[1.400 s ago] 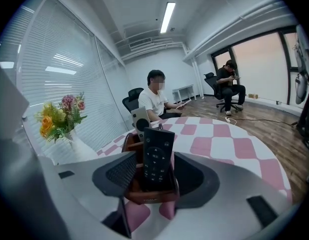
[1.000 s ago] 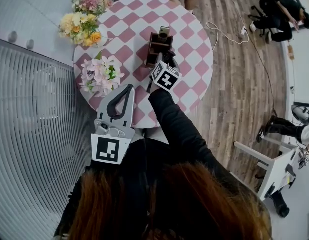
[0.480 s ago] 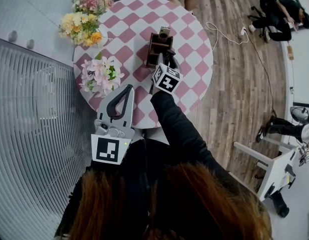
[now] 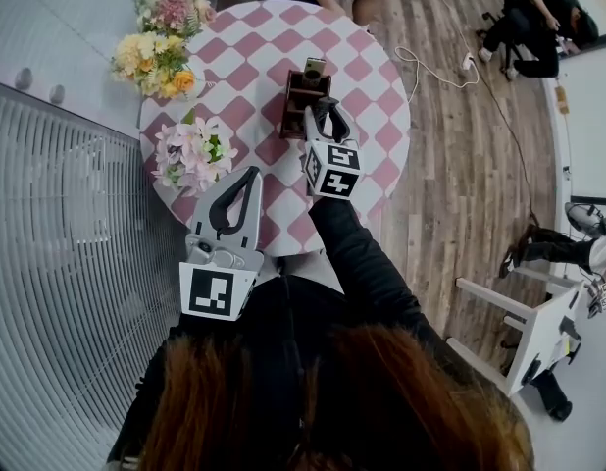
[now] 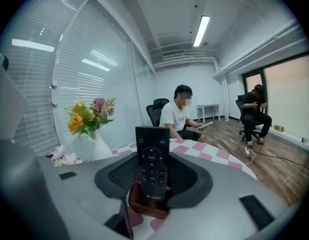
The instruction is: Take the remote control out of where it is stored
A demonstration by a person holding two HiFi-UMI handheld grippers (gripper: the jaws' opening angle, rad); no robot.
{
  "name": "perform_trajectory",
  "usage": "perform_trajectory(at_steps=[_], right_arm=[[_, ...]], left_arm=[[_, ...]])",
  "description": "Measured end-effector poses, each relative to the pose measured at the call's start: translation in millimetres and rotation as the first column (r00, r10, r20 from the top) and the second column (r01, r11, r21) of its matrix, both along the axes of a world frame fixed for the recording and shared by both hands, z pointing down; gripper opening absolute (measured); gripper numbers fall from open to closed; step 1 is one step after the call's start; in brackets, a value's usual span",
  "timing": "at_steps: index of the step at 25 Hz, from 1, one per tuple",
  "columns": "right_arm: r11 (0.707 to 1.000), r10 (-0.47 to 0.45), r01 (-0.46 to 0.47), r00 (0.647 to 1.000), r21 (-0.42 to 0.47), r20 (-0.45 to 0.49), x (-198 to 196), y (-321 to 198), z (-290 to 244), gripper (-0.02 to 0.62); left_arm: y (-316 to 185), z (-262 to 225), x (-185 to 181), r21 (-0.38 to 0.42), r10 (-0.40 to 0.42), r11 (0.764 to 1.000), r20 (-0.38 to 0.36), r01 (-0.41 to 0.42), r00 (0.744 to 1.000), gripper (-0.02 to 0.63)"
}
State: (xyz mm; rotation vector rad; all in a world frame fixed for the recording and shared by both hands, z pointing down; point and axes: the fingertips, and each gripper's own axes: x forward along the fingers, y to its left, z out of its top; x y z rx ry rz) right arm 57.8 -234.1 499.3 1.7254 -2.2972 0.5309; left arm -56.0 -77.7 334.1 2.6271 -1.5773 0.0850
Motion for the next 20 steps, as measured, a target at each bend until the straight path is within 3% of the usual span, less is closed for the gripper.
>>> perform_trajectory(at_steps=[7, 11, 20], right_arm=[[0.997, -0.067, 0.066, 0.997, 0.033, 0.030, 4.3, 17.8, -33.2, 0.190], [0.992, -0.123, 0.124, 0.992, 0.026, -0.010, 8.7, 32.9, -42.1, 0.189], [0.972, -0.205, 0.198, 0.978, -0.123, -0.045, 27.7, 63.8, -18.9, 0.190]], left_arm=[[2.2, -3.2, 7.5, 0.012, 0.013, 1.000, -0.007, -0.013, 1.000, 0.009], [4.7, -3.0, 11.1, 0.010, 0.019, 1.000, -0.014, -0.019, 1.000, 0.009], [8.1, -2.1, 22.3, 0.016, 0.043, 0.999, -0.025, -0.043, 0.999, 0.009]])
